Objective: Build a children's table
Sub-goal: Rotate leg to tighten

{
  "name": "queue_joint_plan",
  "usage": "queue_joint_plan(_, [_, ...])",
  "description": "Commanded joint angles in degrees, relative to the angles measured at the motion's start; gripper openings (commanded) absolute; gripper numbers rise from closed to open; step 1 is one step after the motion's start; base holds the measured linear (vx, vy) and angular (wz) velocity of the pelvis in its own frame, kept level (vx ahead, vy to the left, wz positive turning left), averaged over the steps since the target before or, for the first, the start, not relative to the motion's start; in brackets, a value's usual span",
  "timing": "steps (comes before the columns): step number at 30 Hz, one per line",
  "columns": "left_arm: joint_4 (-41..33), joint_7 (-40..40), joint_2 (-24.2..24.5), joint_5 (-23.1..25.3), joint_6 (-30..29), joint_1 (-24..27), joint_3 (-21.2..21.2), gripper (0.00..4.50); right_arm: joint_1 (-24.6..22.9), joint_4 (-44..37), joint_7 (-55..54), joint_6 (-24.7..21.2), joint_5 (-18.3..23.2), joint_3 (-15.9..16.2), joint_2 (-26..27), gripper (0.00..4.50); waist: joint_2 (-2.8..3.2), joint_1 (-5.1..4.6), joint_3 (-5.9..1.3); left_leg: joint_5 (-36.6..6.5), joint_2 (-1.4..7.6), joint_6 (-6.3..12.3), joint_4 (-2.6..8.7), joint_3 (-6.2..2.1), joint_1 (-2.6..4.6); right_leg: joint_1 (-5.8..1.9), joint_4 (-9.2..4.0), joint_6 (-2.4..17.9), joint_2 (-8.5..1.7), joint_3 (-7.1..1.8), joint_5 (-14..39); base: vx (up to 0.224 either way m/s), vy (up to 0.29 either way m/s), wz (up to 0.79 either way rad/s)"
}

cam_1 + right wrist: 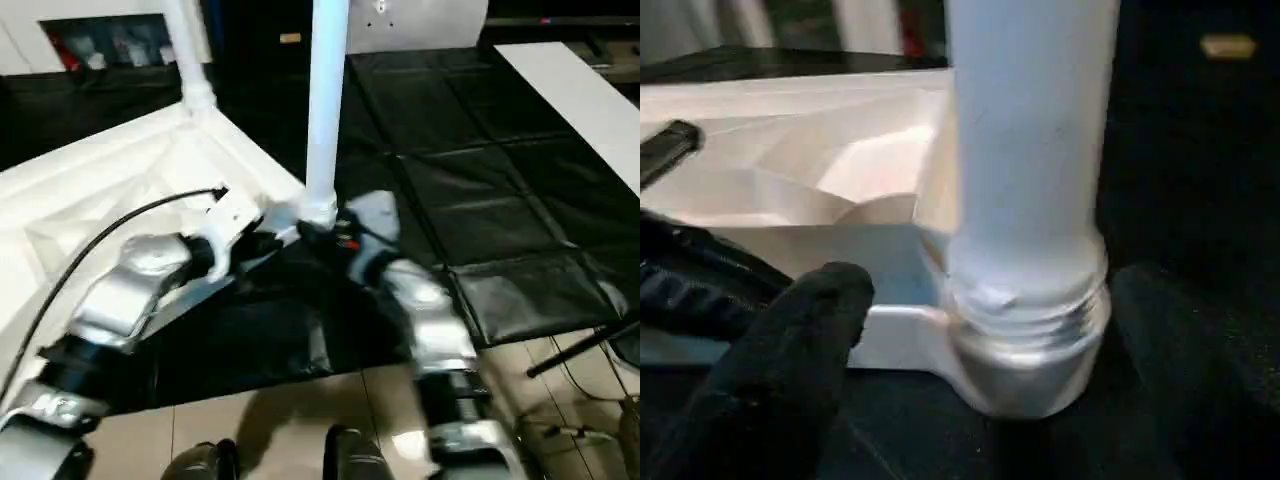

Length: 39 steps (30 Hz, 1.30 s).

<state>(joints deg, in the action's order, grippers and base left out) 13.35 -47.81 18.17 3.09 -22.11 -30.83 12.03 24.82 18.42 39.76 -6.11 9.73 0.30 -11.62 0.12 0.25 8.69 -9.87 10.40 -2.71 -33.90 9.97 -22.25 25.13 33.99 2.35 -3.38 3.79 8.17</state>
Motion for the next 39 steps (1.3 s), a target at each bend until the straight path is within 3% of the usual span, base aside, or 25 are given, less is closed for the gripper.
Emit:
queue_joint_plan(1, [-1.0, -4.1, 1.2, -1.8, 3.9, 0.0, 0.8, 0.00, -0.4, -1.3, 4.5, 1.4, 1.0, -0.1, -2.3, 4.42, -0.15, 0.40, -4.98, -9.5, 2.16, 6.38, 3.49, -0.52, 0.96, -4.18, -4.30, 11.9, -4.30, -2.86, 16.7, 0.000, 0.000, 0.00])
queue_joint_plan(7, [1.1, -18.3, 7.8, -3.8, 13.4, 1.1, 3.8, 0.00, 0.3, -1.8, 18.6, 3.1, 2.1, 2.9, -11.3, 4.42, -0.26, 1.26, -5.08, -9.2, 2.29, 6.55, 3.50, -0.44, 1.14, -4.01, -4.16, 11.7, -4.30, -3.00, 16.7, 0.000, 0.000, 0.00])
queue_joint_plan(12, [0.8, -22.3, 8.9, -5.0, 14.1, 1.0, 4.6, 0.00, 0.6, -1.4, 22.9, 2.6, 2.5, 4.4, -12.7, 4.42, -0.23, 1.88, -5.22, -8.2, 2.60, 6.60, 3.55, -0.42, 1.23, -3.93, -3.74, 12.8, -4.39, -3.03, 14.8, 0.000, 0.000, 0.00])
queue_joint_plan(13, [0.8, -24.2, 9.5, -5.4, 14.5, 0.7, 5.3, 0.00, 0.9, -0.9, 25.0, 2.5, 2.6, 5.3, -13.1, 4.17, -0.35, 1.95, -5.18, -8.0, 2.64, 6.64, 3.57, -0.39, 1.23, -3.89, -3.70, 13.1, -4.42, -3.08, 14.3, 0.000, 0.000, 0.00])
queue_joint_plan(17, [2.3, -28.2, 10.4, -5.8, 17.5, -0.4, 7.0, 0.00, 2.0, 1.4, 29.8, 3.4, 2.3, 8.0, -14.1, 3.85, -0.59, 2.07, -5.00, -8.8, 2.47, 6.69, 3.56, -0.33, 1.05, -3.98, -3.88, 12.7, -4.50, -3.03, 16.2, 0.000, 0.000, 0.00])
queue_joint_plan(21, [2.8, -29.4, 10.1, -5.7, 18.3, -1.1, 7.6, 0.00, 2.7, 2.7, 31.9, 3.9, 1.6, 9.5, -14.2, 3.62, -0.56, 2.19, -4.96, -9.5, 2.50, 5.68, 3.59, -0.40, 1.12, -3.90, -4.18, 11.3, -4.63, -3.07, 19.6, 0.000, 0.000, 0.00])
queue_joint_plan(31, [4.6, -30.3, 10.5, -5.9, 19.7, -1.8, 7.8, 0.00, 2.6, 2.8, 35.6, 3.7, 1.6, 10.9, -15.3, 2.67, -0.59, 2.47, -5.09, -8.0, 2.52, 6.20, 3.53, -0.42, 1.05, -3.95, -3.93, 11.7, -4.50, -3.01, 17.8, 0.000, 0.000, 0.00])
queue_joint_plan(39, [5.5, -30.7, 10.7, -5.8, 20.0, -2.2, 7.7, 0.00, 2.8, 2.8, 36.2, 3.4, 1.9, 10.6, -16.0, 2.46, -0.60, 2.64, -5.04, -9.0, 2.59, 5.68, 3.62, -0.45, 1.11, -3.87, -4.12, 11.3, -4.55, -2.97, 19.4, 0.000, 0.000, 0.00])
